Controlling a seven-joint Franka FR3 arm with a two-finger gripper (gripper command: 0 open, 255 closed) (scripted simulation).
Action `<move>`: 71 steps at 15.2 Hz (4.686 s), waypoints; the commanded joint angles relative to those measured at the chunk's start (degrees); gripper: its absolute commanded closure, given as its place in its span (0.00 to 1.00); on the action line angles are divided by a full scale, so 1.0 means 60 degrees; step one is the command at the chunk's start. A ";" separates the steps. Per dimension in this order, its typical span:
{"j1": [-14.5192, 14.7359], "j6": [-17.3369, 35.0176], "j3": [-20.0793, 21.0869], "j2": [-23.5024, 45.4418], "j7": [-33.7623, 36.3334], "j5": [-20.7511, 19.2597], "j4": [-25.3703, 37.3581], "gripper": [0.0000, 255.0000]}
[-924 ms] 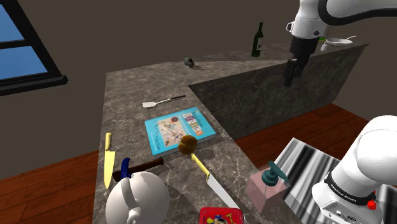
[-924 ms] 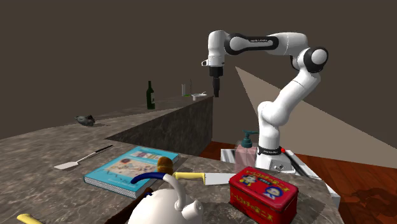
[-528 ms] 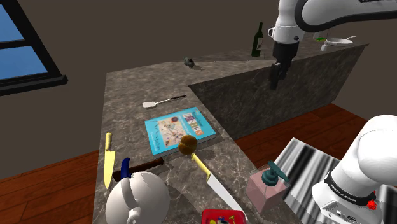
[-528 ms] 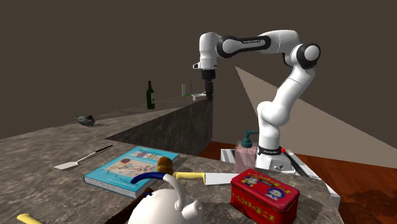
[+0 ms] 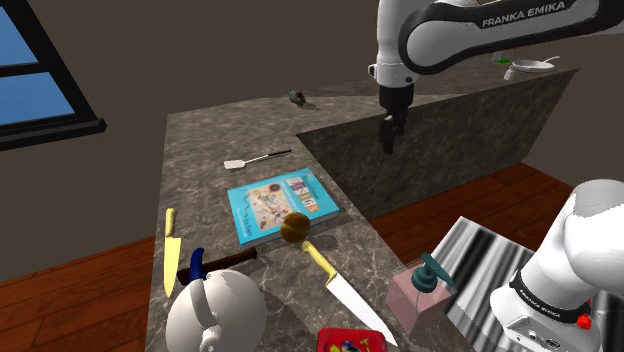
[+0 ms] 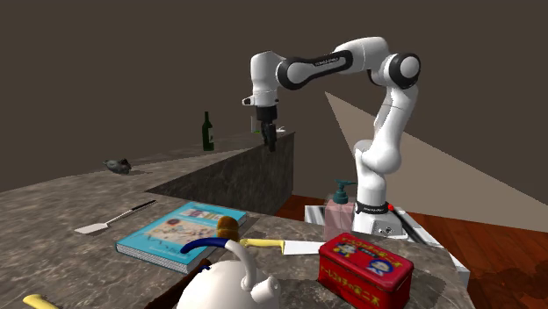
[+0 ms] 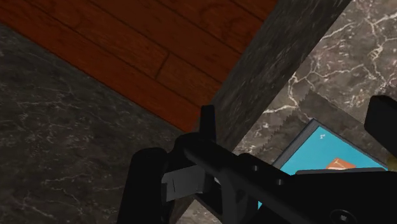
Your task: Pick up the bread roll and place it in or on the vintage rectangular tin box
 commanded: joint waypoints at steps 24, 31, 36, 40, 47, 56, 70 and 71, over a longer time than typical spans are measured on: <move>0.2480 -0.0270 0.1959 0.8100 -0.0611 -0.1503 0.6784 0.00; 0.2797 -0.0026 0.2032 0.8944 -0.0706 -0.1762 0.7206 0.00; 0.2734 0.0426 0.2012 0.8942 -0.0666 -0.1793 0.6748 0.00; 0.2734 0.0426 0.2011 0.8943 -0.0666 -0.1794 0.6749 0.00; 0.2735 0.0426 0.2013 0.8935 -0.0664 -0.1792 0.6740 1.00; 0.2737 0.0017 0.2039 0.8766 -0.0739 -0.1738 0.6992 1.00; 0.2807 -0.1550 0.2097 0.8396 -0.0988 -0.1612 0.8223 1.00; 0.2816 -0.1671 0.2099 0.8386 -0.1006 -0.1608 0.8337 1.00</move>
